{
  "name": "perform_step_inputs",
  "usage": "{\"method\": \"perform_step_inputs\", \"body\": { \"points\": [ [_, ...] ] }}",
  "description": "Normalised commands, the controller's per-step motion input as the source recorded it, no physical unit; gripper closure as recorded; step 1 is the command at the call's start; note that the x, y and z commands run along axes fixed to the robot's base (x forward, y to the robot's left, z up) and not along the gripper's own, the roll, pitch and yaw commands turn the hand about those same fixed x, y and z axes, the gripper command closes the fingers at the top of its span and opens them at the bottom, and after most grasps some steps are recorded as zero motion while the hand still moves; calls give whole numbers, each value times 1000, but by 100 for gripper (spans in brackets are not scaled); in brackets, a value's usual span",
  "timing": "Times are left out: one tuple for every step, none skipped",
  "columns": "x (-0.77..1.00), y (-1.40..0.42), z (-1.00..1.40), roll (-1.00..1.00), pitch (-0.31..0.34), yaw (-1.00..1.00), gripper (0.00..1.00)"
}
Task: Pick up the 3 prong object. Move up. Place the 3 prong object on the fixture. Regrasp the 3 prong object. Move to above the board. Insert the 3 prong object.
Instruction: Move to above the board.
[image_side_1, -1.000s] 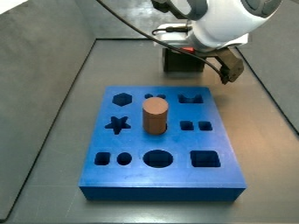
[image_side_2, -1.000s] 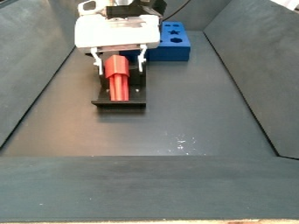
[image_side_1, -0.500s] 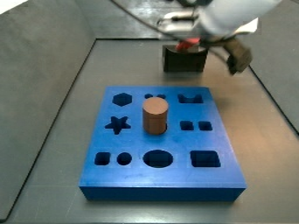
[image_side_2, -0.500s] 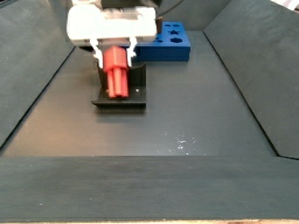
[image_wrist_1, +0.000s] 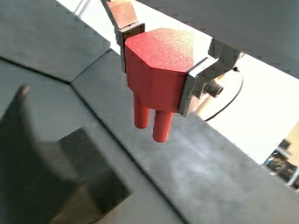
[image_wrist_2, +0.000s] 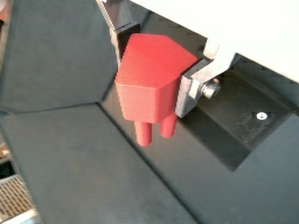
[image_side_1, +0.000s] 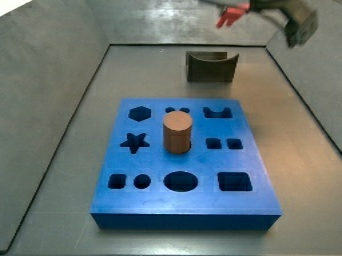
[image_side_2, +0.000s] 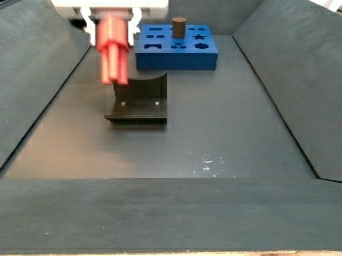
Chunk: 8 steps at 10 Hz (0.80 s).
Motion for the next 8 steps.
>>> {"method": "perform_step_inputs", "body": {
  "points": [
    [260,66,1000,52,113,-52,100],
    [251,57,1000,45,153,-20,100],
    [242,52,1000,33,172,5,100],
    [234,43,1000,16,181,35,100],
    [220,34,1000,3,192,64,100],
    [155,12,788,-13,193,97,100],
    [102,-2,610,-26,183,121,100],
    [61,-9,387,-44,156,146,100]
  ]
}}
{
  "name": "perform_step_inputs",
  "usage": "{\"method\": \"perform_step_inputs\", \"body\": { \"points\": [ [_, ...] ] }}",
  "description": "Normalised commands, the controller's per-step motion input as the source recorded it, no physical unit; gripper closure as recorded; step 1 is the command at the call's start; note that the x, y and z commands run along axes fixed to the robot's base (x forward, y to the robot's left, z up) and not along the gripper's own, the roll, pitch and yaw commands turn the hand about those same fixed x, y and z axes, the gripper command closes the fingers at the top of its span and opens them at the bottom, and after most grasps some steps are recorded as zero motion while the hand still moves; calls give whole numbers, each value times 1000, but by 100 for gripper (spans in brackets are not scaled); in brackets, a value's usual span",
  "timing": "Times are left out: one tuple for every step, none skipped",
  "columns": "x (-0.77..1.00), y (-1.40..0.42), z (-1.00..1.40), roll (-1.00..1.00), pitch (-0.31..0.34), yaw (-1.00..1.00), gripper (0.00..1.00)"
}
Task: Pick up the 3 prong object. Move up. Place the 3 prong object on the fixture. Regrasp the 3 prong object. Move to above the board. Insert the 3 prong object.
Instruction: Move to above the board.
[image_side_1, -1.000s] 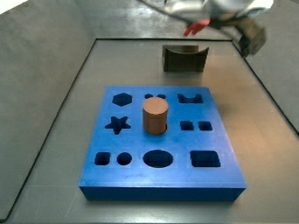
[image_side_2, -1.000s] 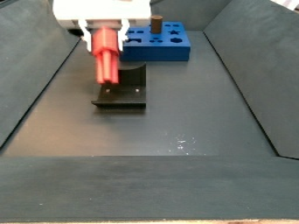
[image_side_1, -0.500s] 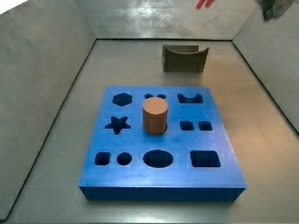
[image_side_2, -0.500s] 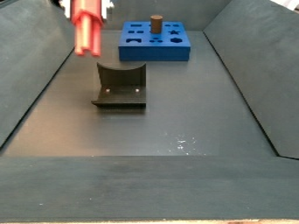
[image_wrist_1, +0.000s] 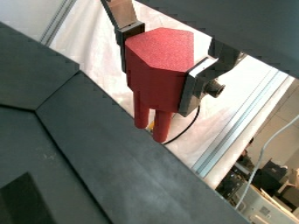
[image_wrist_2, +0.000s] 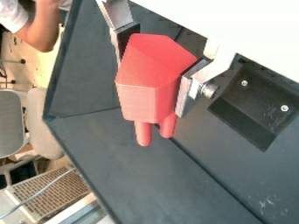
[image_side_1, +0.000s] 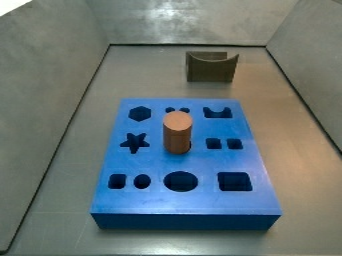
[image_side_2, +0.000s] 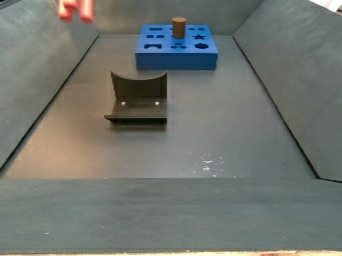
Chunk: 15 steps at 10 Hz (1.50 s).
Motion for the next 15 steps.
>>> {"method": "perform_step_inputs", "body": {
  "points": [
    [45,-11,211,-53,139,158,100],
    [-778,-1000,186,-1000,5,-89,100],
    [-779,-1000,189,-1000,0,-90,100],
    [-829,-1000,208,-1000,-31,-92,100],
    [-849,-1000,197,-1000,-39,-94,100],
    [-847,-1000,201,-1000,-38,-101,100],
    [-857,-1000,202,-1000,-31,-105,100],
    [-883,-1000,205,-1000,-33,-109,100],
    [-908,-1000,204,-1000,-35,-111,100],
    [-943,-1000,206,-1000,-36,-110,100],
    [-809,-820,169,-1000,-40,-110,100],
    [-469,-421,78,-1000,-43,-104,100],
    [-276,-222,37,-943,-26,-92,100],
    [-159,-120,30,-708,-10,-61,100],
    [-100,-82,15,-480,-12,-41,100]
  ]
}}
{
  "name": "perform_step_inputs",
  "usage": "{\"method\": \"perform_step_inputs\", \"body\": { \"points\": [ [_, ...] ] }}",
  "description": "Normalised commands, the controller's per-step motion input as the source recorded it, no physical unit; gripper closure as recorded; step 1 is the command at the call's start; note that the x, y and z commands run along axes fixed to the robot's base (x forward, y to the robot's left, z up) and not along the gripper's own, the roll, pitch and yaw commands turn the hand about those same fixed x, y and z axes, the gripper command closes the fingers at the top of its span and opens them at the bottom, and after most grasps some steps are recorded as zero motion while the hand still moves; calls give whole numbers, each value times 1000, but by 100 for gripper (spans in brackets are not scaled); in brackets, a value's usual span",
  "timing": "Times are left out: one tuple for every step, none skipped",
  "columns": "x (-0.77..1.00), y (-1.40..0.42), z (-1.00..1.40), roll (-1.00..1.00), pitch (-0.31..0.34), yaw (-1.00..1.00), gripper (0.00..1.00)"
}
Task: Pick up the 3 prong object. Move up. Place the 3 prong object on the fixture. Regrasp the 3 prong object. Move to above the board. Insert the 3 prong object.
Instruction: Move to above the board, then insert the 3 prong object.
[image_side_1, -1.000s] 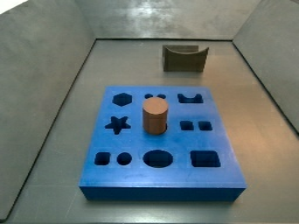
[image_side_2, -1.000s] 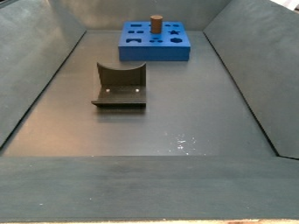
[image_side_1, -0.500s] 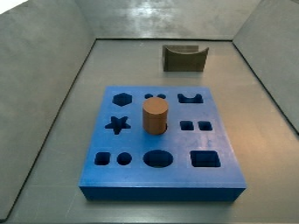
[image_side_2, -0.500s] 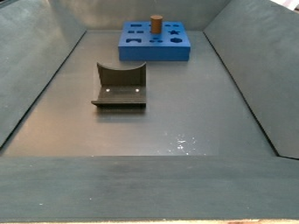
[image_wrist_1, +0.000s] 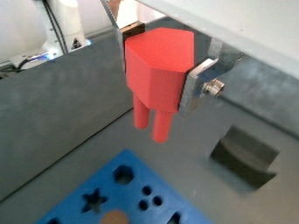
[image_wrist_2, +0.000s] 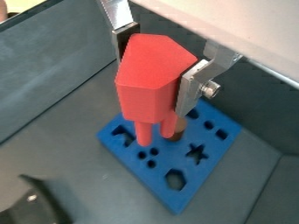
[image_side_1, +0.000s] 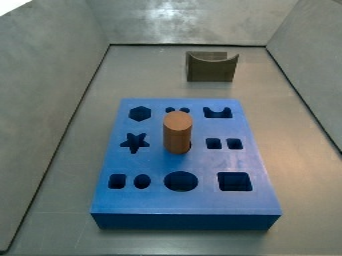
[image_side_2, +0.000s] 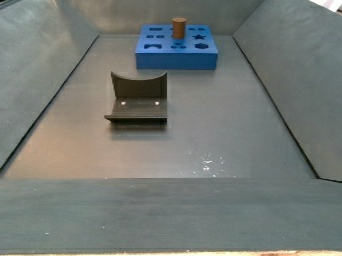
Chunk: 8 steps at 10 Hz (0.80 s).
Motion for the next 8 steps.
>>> {"method": "perform_step_inputs", "body": {
  "points": [
    [-60,-32,6,-267,-15,-22,100],
    [0,0,-29,0,0,0,100],
    [0,0,-80,0,0,-66,100],
    [0,0,0,0,0,-11,100],
    [0,31,-114,0,0,-437,100],
    [-9,86,-186,0,0,-717,100],
    [-3,0,-229,0,0,-951,100],
    [0,0,-280,-40,0,-1000,100]
  ]
}}
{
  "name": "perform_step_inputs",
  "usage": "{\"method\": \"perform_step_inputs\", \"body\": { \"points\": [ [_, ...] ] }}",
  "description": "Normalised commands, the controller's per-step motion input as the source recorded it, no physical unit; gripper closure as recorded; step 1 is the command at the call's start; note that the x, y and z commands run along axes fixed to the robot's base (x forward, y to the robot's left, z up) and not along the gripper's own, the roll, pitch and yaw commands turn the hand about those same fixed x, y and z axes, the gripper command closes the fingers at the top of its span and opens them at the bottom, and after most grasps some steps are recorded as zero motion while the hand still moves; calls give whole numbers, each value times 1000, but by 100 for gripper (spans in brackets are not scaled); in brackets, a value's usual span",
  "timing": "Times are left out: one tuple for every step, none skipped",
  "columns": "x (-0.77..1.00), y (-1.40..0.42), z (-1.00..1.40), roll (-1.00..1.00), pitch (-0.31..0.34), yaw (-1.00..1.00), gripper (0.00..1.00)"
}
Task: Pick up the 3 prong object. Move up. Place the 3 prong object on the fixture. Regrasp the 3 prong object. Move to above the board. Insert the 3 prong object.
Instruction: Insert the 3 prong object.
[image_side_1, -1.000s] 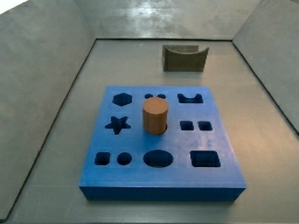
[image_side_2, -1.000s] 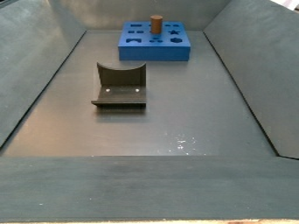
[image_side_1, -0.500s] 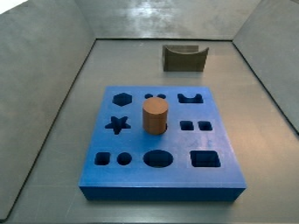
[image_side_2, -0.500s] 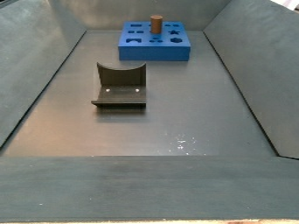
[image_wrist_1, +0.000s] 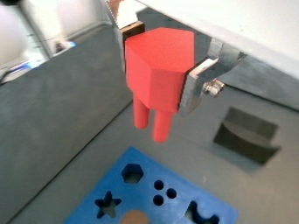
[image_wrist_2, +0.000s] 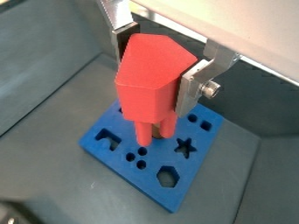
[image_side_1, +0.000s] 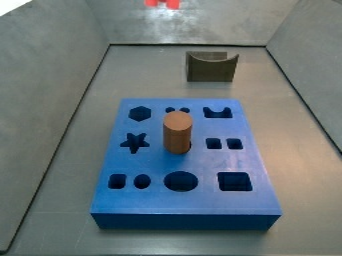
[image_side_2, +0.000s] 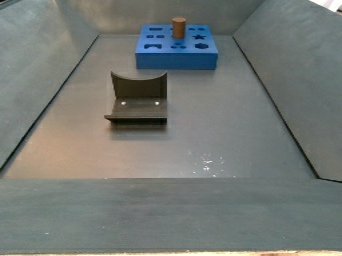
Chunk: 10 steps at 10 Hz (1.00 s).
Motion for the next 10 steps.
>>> {"method": "perform_step_inputs", "body": {
  "points": [
    [0,0,-349,-60,-4,-1000,100],
    [-37,-40,-480,-107,-137,-946,100],
    [-43,-43,-486,-110,-141,-940,100],
    [-46,-46,-483,-110,-143,-943,100],
    [-46,-46,-480,-110,-144,-943,100],
    [-46,-46,-477,-109,-144,-946,100],
    [-46,-43,-480,-110,-147,-946,100],
    [-49,-43,-477,-109,-147,-946,100],
    [-40,-43,-497,-97,-140,-951,100],
    [-29,-31,-543,-81,-116,-963,100]
  ]
}}
